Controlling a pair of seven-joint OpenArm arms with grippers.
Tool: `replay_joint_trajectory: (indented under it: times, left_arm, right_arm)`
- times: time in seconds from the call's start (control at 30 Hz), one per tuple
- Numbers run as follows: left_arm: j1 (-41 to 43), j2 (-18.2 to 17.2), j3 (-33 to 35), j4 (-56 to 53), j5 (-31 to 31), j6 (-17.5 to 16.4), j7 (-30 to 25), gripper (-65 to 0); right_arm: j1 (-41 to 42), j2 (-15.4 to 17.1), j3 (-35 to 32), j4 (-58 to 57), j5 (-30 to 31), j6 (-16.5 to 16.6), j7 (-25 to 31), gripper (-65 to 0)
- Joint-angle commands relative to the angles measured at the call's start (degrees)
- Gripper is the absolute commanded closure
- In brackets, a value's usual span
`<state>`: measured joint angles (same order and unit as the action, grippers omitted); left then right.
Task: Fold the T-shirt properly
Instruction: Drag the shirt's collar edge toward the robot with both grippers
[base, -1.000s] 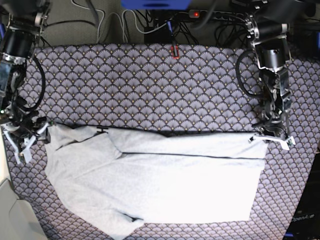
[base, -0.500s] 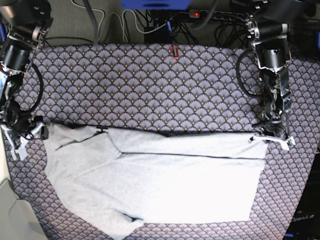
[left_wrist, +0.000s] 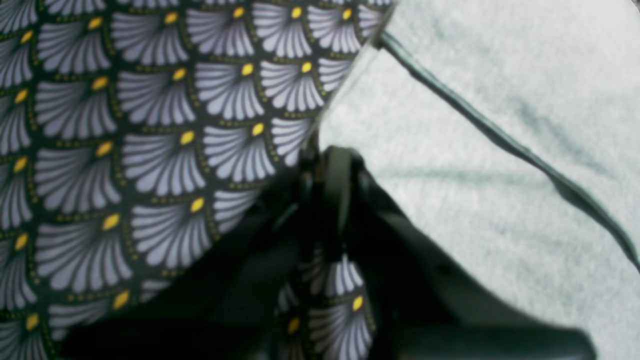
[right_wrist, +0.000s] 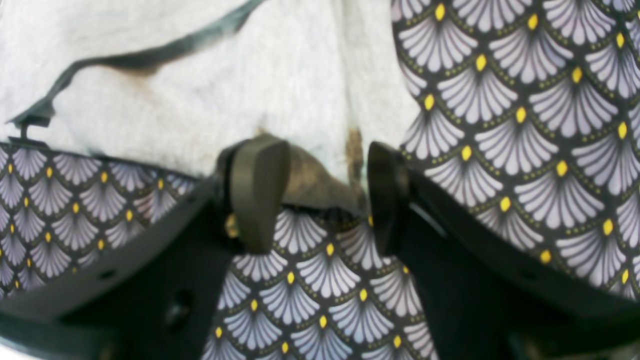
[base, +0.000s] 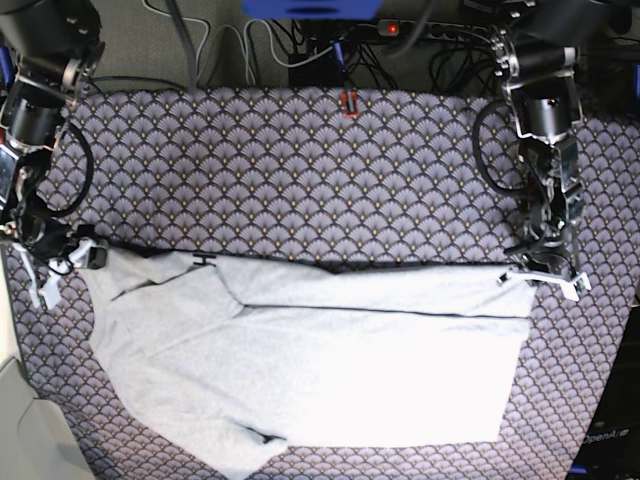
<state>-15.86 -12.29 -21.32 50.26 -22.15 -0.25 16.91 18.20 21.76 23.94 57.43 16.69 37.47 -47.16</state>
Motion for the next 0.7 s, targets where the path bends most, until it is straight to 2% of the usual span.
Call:
replay_joint_trajectory:
  times: [0.0,0.33,0.43,0.53,0.6,0.67]
  left_arm:
    - [-0.9,-0.8,-0.1,0.9,0.1,-0.1,0.2,-0.5]
    - [-0.8,-0.8,-0.1,0.9,0.2,-0.1,0.5,-0.5]
    - [0.0,-0.9,-0.1,1.8,0.4,-0.1,0.5,-0.5]
    - [2.0,-0.9,-0.1,5.5,0.7,-0.1,0.6,-0.5]
    - [3.2,-1.1,-0.1,8.1,0.7,-0.1,1.2,-0.5]
    - [3.7,-2.3,-0.1,9.7,0.5,-0.1,4.1,-0.5]
  right_arm:
    - [1.0,1.2,0.1,0.6,0.7,-0.2,1.0,-29.9]
    - [0.4,1.8,0.1,-5.3,0.8,-0.2,3.1,-28.8]
    - [0.4,1.9,0.1,-5.3,0.8,0.1,3.0,-19.4]
    - [0.2,2.0,0.3,-5.3,0.8,0.1,2.9,-0.8]
    - [-1.1,2.4,0.3,-4.7,0.8,0.1,2.9,0.0]
    - [-2.2,2.5,0.3,-3.1,0.9,0.2,2.9,0.0]
